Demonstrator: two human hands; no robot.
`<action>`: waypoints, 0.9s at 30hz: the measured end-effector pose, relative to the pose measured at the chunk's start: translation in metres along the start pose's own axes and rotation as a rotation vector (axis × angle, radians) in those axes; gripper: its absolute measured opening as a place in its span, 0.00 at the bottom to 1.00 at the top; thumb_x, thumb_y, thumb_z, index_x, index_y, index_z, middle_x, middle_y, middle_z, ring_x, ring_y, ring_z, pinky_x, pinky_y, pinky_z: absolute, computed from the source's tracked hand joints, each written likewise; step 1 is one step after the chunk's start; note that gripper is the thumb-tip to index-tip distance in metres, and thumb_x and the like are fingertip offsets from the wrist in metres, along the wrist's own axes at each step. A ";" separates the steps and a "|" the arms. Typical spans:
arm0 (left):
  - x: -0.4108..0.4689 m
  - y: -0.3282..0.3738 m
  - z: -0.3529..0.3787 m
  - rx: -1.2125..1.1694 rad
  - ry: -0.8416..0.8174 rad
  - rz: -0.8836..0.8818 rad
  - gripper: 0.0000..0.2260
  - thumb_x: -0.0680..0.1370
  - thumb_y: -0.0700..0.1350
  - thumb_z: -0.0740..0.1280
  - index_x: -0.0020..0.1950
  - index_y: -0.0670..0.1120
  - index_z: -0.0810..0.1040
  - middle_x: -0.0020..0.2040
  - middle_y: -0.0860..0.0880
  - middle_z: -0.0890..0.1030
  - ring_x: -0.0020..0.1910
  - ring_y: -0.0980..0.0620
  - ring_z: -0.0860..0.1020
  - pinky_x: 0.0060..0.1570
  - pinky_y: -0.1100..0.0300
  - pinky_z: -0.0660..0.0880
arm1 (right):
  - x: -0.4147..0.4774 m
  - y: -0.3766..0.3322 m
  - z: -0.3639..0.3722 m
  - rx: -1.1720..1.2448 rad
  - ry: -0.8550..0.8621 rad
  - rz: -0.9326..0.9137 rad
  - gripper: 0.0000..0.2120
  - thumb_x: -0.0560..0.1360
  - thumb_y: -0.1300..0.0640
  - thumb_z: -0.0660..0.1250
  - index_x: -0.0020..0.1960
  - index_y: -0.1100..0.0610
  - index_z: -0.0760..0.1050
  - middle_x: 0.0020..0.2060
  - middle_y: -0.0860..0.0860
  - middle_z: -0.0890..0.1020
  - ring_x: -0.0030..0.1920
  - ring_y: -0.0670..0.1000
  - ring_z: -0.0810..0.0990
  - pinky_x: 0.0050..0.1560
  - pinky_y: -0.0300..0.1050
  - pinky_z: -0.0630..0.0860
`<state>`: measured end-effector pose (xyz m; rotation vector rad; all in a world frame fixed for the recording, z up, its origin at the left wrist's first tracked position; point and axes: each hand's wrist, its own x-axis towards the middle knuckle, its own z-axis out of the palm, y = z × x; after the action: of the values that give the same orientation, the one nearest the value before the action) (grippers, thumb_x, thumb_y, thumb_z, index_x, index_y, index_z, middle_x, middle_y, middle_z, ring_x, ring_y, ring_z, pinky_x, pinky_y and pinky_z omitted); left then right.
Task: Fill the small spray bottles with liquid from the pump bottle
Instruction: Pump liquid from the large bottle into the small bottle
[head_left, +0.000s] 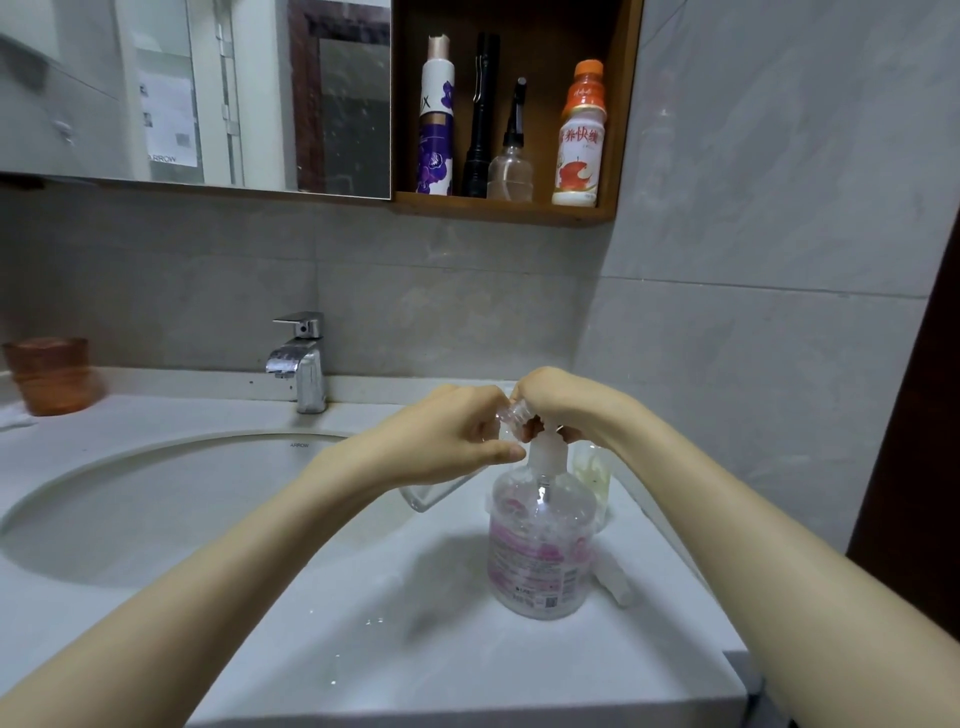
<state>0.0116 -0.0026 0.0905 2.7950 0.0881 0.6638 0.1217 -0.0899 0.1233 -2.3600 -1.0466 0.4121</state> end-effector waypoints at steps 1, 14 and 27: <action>0.000 0.000 0.000 0.005 0.001 0.003 0.16 0.76 0.51 0.68 0.54 0.39 0.75 0.44 0.46 0.80 0.44 0.48 0.76 0.44 0.53 0.71 | 0.001 -0.001 0.000 0.001 0.005 0.006 0.12 0.77 0.62 0.62 0.34 0.60 0.69 0.28 0.51 0.73 0.31 0.51 0.69 0.31 0.39 0.66; 0.003 0.000 -0.003 -0.045 -0.044 -0.056 0.17 0.73 0.50 0.72 0.56 0.41 0.76 0.47 0.48 0.81 0.46 0.49 0.78 0.45 0.57 0.72 | 0.001 0.014 0.012 0.617 0.275 -0.142 0.11 0.79 0.60 0.53 0.38 0.57 0.67 0.31 0.52 0.72 0.28 0.49 0.69 0.25 0.37 0.65; 0.001 0.004 -0.008 -0.180 0.032 -0.096 0.19 0.68 0.47 0.77 0.49 0.46 0.69 0.39 0.57 0.79 0.43 0.50 0.79 0.40 0.61 0.71 | -0.033 0.058 0.069 0.741 0.659 -0.510 0.05 0.77 0.53 0.63 0.51 0.44 0.70 0.44 0.48 0.81 0.48 0.48 0.80 0.49 0.45 0.75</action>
<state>0.0094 -0.0041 0.0989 2.5908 0.1591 0.6587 0.1026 -0.1243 0.0359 -1.3488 -0.9050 -0.1578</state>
